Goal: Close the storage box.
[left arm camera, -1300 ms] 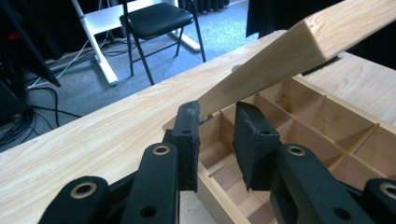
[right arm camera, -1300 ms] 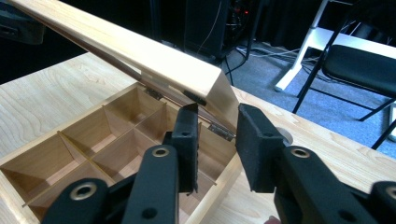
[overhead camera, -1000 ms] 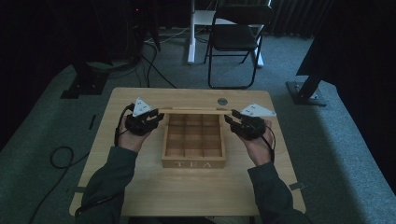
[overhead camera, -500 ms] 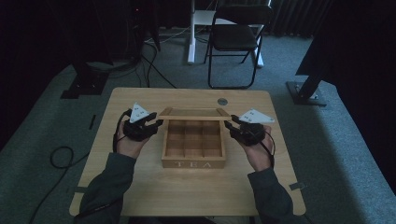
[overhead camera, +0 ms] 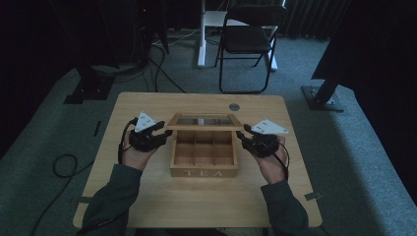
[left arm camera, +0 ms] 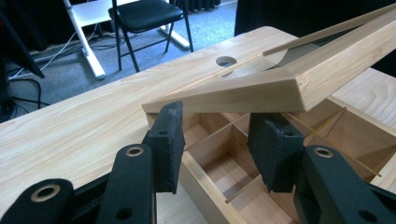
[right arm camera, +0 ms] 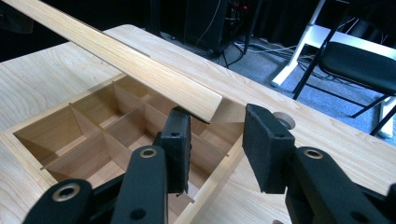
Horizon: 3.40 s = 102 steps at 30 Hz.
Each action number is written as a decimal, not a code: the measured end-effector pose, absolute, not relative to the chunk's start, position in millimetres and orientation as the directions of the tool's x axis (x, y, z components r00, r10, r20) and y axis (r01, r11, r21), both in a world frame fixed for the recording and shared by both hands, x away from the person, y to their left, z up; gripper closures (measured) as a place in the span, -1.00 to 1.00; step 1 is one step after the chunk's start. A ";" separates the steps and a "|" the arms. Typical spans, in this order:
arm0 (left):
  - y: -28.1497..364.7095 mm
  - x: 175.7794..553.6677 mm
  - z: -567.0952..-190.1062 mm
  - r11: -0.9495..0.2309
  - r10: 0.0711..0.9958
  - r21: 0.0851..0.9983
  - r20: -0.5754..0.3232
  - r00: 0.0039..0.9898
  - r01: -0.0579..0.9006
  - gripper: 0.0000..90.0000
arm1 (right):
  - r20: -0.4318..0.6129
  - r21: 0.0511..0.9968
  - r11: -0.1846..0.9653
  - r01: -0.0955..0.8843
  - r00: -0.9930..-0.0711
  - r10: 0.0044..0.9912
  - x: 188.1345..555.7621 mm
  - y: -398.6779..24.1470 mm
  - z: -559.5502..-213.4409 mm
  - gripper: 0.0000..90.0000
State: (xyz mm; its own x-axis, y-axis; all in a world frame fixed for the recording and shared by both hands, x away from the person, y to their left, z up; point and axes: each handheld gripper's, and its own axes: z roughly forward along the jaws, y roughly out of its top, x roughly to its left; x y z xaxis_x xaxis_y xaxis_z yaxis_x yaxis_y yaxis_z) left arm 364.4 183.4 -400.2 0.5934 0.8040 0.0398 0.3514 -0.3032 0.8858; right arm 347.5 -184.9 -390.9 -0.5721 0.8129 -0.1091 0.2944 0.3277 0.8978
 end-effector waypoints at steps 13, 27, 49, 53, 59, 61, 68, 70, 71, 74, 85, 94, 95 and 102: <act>180.9 357.0 -405.8 -0.306 0.800 0.882 0.033 0.599 0.359 0.23 | -0.105 0.899 0.323 0.296 -0.569 0.816 340.4 -184.9 -400.6 0.38; 184.0 349.7 -414.3 -0.290 0.807 0.882 0.017 0.591 0.371 0.22 | -0.089 0.899 0.313 0.307 -0.572 0.815 334.9 -186.0 -410.0 0.37; 185.3 342.2 -423.9 -0.285 0.809 0.875 0.001 0.588 0.391 0.22 | -0.065 0.897 0.298 0.325 -0.571 0.818 328.4 -186.6 -421.3 0.36; 185.8 341.5 -425.7 -0.287 0.809 0.872 -0.001 0.588 0.396 0.22 | -0.063 0.895 0.300 0.330 -0.572 0.818 327.2 -186.8 -423.6 0.36; 185.7 340.0 -428.3 -0.289 0.810 0.868 -0.003 0.586 0.403 0.22 | -0.057 0.894 0.296 0.336 -0.570 0.820 325.7 -186.6 -426.5 0.35; 185.8 339.3 -429.8 -0.290 0.809 0.867 -0.004 0.587 0.406 0.22 | -0.059 0.893 0.299 0.337 -0.571 0.819 325.1 -186.8 -428.1 0.35; 186.5 337.2 -436.2 -0.289 0.810 0.861 -0.013 0.586 0.419 0.20 | -0.049 0.888 0.296 0.352 -0.568 0.821 322.0 -186.7 -434.1 0.33; 186.9 336.6 -437.9 -0.289 0.811 0.860 -0.014 0.585 0.422 0.20 | -0.050 0.886 0.299 0.353 -0.570 0.820 321.4 -186.9 -436.0 0.32; 187.1 336.3 -438.7 -0.287 0.812 0.859 -0.017 0.584 0.423 0.20 | -0.049 0.885 0.300 0.356 -0.570 0.820 321.0 -187.0 -436.7 0.32; 187.0 335.0 -441.1 -0.285 0.813 0.858 -0.019 0.581 0.427 0.20 | -0.043 0.884 0.296 0.360 -0.569 0.821 320.2 -187.0 -439.1 0.32; 187.3 331.2 -450.2 -0.282 0.815 0.852 -0.031 0.579 0.442 0.20 | -0.037 0.878 0.298 0.375 -0.568 0.822 316.7 -186.9 -448.0 0.31; 189.6 326.5 -459.0 -0.270 0.823 0.848 -0.043 0.566 0.457 0.20 | -0.033 0.868 0.305 0.391 -0.569 0.822 313.8 -187.6 -456.2 0.30; 189.8 326.2 -459.6 -0.272 0.823 0.847 -0.042 0.566 0.457 0.20 | -0.029 0.867 0.304 0.394 -0.569 0.822 313.3 -187.6 -457.3 0.30; 187.1 323.2 -467.5 -0.289 0.821 0.836 -0.034 0.570 0.466 0.20 | -0.016 0.861 0.300 0.411 -0.568 0.823 309.8 -189.1 -464.3 0.29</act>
